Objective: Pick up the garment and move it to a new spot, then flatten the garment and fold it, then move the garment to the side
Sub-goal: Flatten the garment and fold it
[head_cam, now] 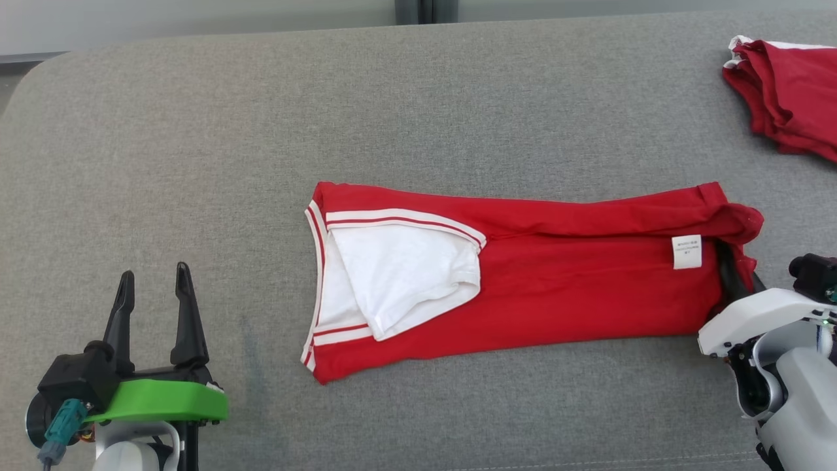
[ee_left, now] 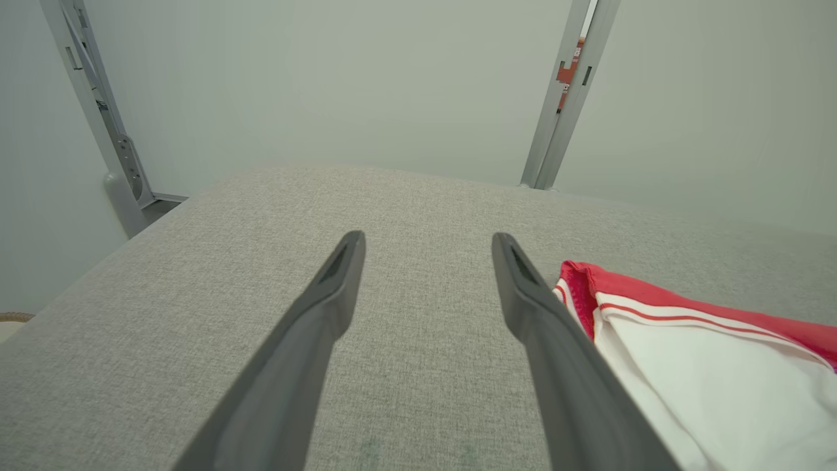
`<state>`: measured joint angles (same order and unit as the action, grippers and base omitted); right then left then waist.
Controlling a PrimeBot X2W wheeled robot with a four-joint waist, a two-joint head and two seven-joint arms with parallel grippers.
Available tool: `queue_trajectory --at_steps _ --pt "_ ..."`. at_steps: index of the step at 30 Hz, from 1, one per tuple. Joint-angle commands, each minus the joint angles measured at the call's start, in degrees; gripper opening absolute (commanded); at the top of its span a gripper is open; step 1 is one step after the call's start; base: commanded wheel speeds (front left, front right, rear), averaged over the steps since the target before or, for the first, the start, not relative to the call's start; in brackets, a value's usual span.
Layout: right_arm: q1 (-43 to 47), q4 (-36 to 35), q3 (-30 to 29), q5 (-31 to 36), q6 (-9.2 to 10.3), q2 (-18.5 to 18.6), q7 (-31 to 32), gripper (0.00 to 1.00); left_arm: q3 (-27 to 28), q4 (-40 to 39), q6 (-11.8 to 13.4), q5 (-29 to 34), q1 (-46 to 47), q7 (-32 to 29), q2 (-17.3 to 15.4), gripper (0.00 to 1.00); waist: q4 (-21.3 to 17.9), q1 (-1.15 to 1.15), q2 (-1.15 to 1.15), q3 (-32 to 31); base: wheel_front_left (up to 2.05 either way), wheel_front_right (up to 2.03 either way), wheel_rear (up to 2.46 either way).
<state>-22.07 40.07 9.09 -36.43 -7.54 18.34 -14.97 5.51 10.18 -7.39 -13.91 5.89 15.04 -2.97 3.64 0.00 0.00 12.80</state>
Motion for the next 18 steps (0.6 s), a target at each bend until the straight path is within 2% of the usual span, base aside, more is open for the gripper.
queue_trajectory --at_steps 1,10,18 --pt "0.8 -1.2 -0.9 0.9 0.10 0.6 -0.2 0.00 0.0 -0.2 -0.2 -0.2 -1.0 0.1 0.1 1.00 -0.2 0.00 0.00 -0.1 0.00 0.00 0.00" --pt "3.5 -12.9 -2.8 7.4 0.08 -0.9 -0.3 0.00 -0.4 -0.4 -0.2 -0.8 -1.5 0.1 0.1 1.00 -0.8 0.00 0.00 -0.9 0.00 0.00 0.00" --pt "5.1 -24.3 0.3 12.8 0.07 -3.2 -0.2 0.00 -0.6 -0.3 -0.2 -1.3 -1.7 0.1 0.0 1.00 -0.3 0.00 0.00 -1.3 0.00 0.00 0.00"
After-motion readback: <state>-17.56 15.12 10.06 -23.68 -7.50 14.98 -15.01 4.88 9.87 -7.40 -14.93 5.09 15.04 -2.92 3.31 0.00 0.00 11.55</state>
